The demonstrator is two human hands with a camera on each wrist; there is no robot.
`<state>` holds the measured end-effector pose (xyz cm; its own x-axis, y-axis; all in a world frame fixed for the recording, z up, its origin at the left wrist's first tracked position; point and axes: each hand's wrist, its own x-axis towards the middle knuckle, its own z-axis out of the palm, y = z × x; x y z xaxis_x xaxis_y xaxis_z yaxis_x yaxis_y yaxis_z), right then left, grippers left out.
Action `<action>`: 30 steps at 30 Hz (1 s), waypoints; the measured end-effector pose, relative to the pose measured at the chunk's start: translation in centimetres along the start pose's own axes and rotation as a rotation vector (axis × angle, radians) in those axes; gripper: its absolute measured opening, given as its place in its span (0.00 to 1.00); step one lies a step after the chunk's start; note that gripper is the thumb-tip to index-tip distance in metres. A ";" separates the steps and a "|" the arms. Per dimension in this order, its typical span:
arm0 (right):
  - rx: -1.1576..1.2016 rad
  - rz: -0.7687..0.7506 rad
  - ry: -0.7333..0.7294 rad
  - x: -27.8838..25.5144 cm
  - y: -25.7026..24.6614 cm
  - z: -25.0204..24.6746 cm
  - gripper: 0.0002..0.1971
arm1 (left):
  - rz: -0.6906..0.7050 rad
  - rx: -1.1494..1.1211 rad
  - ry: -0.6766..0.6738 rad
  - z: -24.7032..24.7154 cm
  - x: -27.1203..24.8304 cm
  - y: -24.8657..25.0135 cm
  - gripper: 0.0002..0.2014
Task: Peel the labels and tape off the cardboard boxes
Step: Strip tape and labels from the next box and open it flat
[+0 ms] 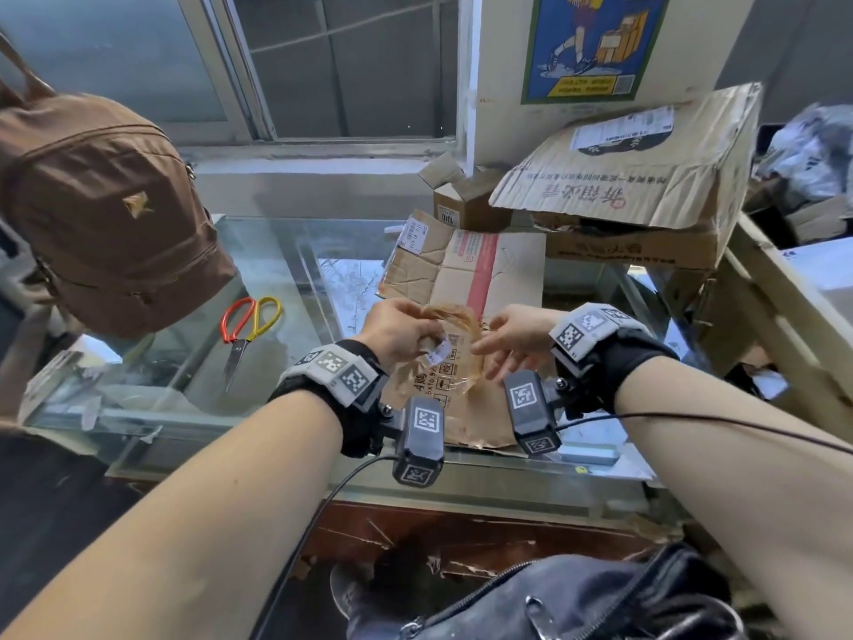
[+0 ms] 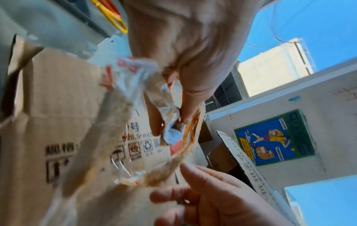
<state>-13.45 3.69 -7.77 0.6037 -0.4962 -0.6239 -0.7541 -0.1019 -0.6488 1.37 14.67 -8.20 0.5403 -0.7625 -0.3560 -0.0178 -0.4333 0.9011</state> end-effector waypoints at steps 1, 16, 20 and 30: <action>0.017 -0.011 0.008 -0.5 -0.4 -0.1 0.11 | -0.019 -0.093 0.042 0.4 0.3 0.0 0.07; 0.073 -0.121 0.009 -1.1 -1.7 1.5 0.12 | -0.156 -0.721 0.089 3.3 1.6 0.4 0.08; 0.029 -0.151 0.204 -0.3 -1.8 1.6 0.16 | -0.166 -0.664 0.038 3.2 1.4 0.3 0.07; 0.080 -0.090 0.537 1.8 -1.5 0.0 0.12 | 0.168 0.419 -0.002 2.6 2.3 -1.2 0.37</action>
<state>-11.25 2.93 -7.89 0.4324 -0.8610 -0.2678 -0.6707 -0.1086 -0.7338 0.46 12.17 -10.71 0.4993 -0.8396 -0.2140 -0.4446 -0.4603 0.7684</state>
